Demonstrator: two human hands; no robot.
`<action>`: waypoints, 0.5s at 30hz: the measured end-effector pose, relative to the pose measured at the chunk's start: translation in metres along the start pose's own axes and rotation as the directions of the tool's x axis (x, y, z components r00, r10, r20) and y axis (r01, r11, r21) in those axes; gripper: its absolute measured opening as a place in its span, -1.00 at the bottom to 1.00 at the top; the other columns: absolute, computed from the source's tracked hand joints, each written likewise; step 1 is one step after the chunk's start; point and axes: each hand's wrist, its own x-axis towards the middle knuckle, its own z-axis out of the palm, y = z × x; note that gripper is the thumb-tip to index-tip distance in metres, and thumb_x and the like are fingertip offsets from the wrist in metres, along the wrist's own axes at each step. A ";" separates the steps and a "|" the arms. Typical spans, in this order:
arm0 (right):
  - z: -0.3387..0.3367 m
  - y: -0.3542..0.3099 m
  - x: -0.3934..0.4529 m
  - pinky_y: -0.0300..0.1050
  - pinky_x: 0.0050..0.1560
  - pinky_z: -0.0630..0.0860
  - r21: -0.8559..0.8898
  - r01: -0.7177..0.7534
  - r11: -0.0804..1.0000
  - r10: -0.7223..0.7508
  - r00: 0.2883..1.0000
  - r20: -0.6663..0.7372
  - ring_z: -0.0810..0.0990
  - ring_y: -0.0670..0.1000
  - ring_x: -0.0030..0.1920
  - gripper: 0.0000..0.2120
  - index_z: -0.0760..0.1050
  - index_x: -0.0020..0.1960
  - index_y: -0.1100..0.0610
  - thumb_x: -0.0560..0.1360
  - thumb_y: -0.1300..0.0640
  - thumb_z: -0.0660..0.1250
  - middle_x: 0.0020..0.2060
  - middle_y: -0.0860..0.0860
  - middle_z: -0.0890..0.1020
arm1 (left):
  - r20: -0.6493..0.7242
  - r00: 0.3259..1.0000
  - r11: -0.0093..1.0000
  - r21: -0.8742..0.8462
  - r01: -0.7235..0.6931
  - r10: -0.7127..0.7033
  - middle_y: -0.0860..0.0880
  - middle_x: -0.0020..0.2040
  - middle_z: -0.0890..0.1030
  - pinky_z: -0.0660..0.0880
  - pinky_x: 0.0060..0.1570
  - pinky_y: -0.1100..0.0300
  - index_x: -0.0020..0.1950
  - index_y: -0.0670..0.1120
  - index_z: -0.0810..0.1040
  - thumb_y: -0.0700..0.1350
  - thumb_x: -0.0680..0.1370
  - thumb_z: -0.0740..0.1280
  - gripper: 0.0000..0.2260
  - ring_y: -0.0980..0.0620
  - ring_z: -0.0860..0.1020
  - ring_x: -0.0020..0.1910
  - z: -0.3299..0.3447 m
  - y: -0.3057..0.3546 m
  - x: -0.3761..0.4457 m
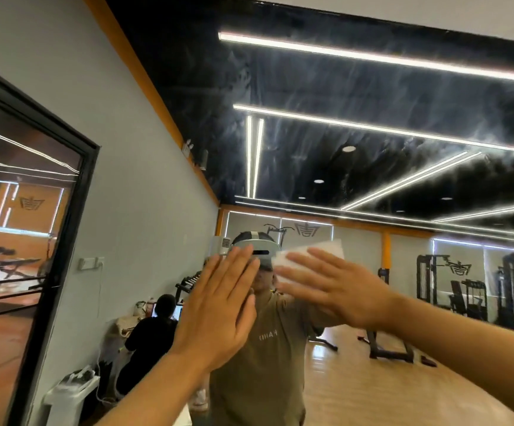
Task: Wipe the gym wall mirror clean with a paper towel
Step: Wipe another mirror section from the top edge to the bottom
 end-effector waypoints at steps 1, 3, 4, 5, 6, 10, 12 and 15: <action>-0.002 0.012 0.013 0.12 0.58 -0.14 0.015 -0.047 0.999 0.048 0.999 -0.021 0.02 0.16 0.59 -0.34 0.12 0.61 0.02 0.54 0.04 0.22 0.59 0.08 0.16 | 0.002 1.000 0.999 0.025 0.027 -0.027 -0.07 0.64 0.11 -0.11 0.58 0.06 0.62 -0.09 0.15 0.04 0.64 0.08 -0.45 0.02 0.02 0.62 -0.003 -0.010 0.002; -0.009 0.036 0.043 0.11 0.59 -0.07 0.062 -0.183 0.981 0.187 0.979 -0.080 0.08 0.18 0.58 -0.41 0.16 0.59 0.05 0.58 0.07 0.16 0.57 0.11 0.20 | 0.018 0.994 0.992 0.079 0.102 -0.103 -0.08 0.65 0.06 -0.08 0.56 0.01 0.64 -0.09 0.09 0.10 0.68 -0.02 -0.45 -0.02 0.02 0.62 -0.007 -0.030 0.005; -0.014 0.049 0.059 0.11 0.58 -0.04 0.097 -0.268 0.958 0.277 0.956 -0.098 0.12 0.19 0.57 -0.44 0.17 0.59 0.06 0.60 0.08 0.15 0.57 0.11 0.22 | 0.034 0.992 0.988 0.102 0.119 -0.123 -0.08 0.65 0.06 -0.04 0.55 -0.03 0.64 -0.09 0.08 0.13 0.69 -0.08 -0.44 -0.04 0.03 0.62 -0.007 -0.036 0.005; -0.020 0.061 0.075 0.10 0.57 -0.03 0.140 -0.359 0.923 0.374 0.922 -0.104 0.12 0.19 0.57 -0.45 0.17 0.59 0.06 0.62 0.09 0.16 0.56 0.11 0.23 | 0.049 0.991 0.985 0.122 0.118 -0.125 -0.09 0.65 0.05 0.01 0.53 -0.06 0.65 -0.08 0.07 0.16 0.70 -0.13 -0.43 -0.05 0.03 0.62 -0.006 -0.041 0.004; -0.026 0.075 0.091 0.08 0.57 -0.04 0.183 -0.442 0.878 0.465 0.879 -0.110 0.11 0.18 0.58 -0.47 0.17 0.60 0.06 0.64 0.10 0.17 0.57 0.10 0.23 | 0.058 0.991 0.985 0.136 0.108 -0.117 -0.09 0.65 0.05 0.04 0.51 -0.09 0.65 -0.08 0.06 0.17 0.70 -0.15 -0.43 -0.06 0.03 0.62 -0.004 -0.044 0.002; -0.042 0.121 0.144 0.06 0.58 -0.12 0.333 -0.674 0.660 0.738 0.664 -0.119 -0.01 0.14 0.61 -0.52 0.10 0.61 0.06 0.71 0.09 0.05 0.60 0.07 0.13 | 0.027 0.997 0.986 0.153 0.072 -0.077 -0.09 0.65 0.04 0.04 0.51 -0.11 0.65 -0.07 0.05 0.18 0.70 -0.15 -0.43 -0.07 0.03 0.62 0.001 -0.048 0.000; -0.042 0.125 0.163 0.08 0.58 -0.17 0.400 -0.736 0.547 0.825 0.555 -0.107 -0.04 0.14 0.61 -0.52 0.07 0.62 0.05 0.72 0.08 0.01 0.61 0.05 0.11 | 0.019 0.998 0.987 0.147 0.063 -0.066 -0.09 0.65 0.05 0.04 0.51 -0.12 0.65 -0.07 0.07 0.17 0.70 -0.14 -0.44 -0.07 0.04 0.62 0.002 -0.050 0.000; -0.033 0.101 0.170 0.11 0.59 -0.11 0.461 -0.690 0.559 0.817 0.554 -0.160 0.04 0.16 0.60 -0.51 0.16 0.60 0.09 0.69 0.04 -0.04 0.58 0.07 0.20 | 0.014 0.998 0.991 0.124 0.057 -0.059 -0.08 0.65 0.05 0.04 0.52 -0.13 0.65 -0.06 0.07 0.16 0.70 -0.12 -0.44 -0.07 0.04 0.62 0.003 -0.051 0.000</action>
